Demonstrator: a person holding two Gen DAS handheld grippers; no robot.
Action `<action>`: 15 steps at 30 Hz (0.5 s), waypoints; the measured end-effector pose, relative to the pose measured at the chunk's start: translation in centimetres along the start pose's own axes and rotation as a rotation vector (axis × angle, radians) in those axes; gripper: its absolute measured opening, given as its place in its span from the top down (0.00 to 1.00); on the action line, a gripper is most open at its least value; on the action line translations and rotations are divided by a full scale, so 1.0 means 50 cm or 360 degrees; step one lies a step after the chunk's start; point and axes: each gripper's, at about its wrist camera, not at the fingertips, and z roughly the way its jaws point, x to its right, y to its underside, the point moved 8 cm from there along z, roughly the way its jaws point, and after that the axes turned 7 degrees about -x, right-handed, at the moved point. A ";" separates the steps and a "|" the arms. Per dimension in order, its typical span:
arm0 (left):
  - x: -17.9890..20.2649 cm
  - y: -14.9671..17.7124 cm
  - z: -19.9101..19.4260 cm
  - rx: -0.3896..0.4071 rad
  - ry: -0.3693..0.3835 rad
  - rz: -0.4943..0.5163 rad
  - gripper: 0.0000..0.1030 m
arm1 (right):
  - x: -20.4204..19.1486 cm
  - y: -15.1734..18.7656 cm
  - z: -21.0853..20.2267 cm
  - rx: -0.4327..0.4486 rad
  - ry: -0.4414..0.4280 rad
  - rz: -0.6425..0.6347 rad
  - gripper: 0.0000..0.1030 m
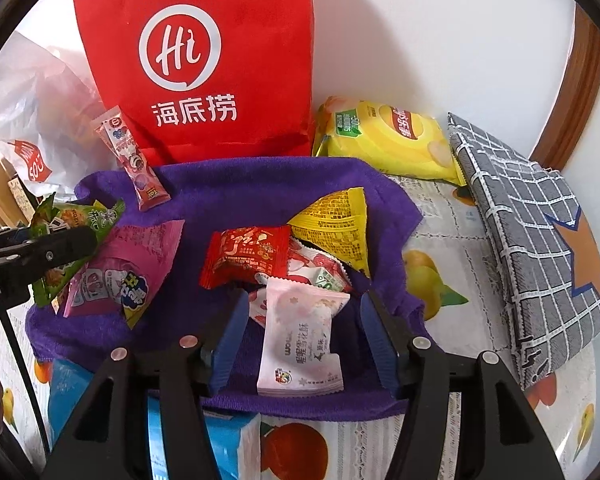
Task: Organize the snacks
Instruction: 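Lower and release the green chip bag with the left tool while the right tool releases the pastry packet, then raise both open tools away from the towel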
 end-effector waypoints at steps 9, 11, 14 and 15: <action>0.014 0.016 -0.039 0.0017 -0.0056 0.0015 0.36 | 0.015 0.011 -0.060 0.0058 0.0014 0.0029 0.37; 0.017 0.026 -0.055 0.0026 -0.0071 0.0015 0.35 | 0.015 0.016 -0.074 0.0065 0.0011 0.0035 0.36; 0.018 0.045 -0.078 0.0023 -0.0094 -0.0001 0.34 | 0.016 0.030 -0.098 0.0072 0.0007 0.0047 0.32; 0.019 0.052 -0.086 0.0026 -0.0108 -0.0006 0.33 | 0.015 0.034 -0.104 0.0075 0.0004 0.0050 0.31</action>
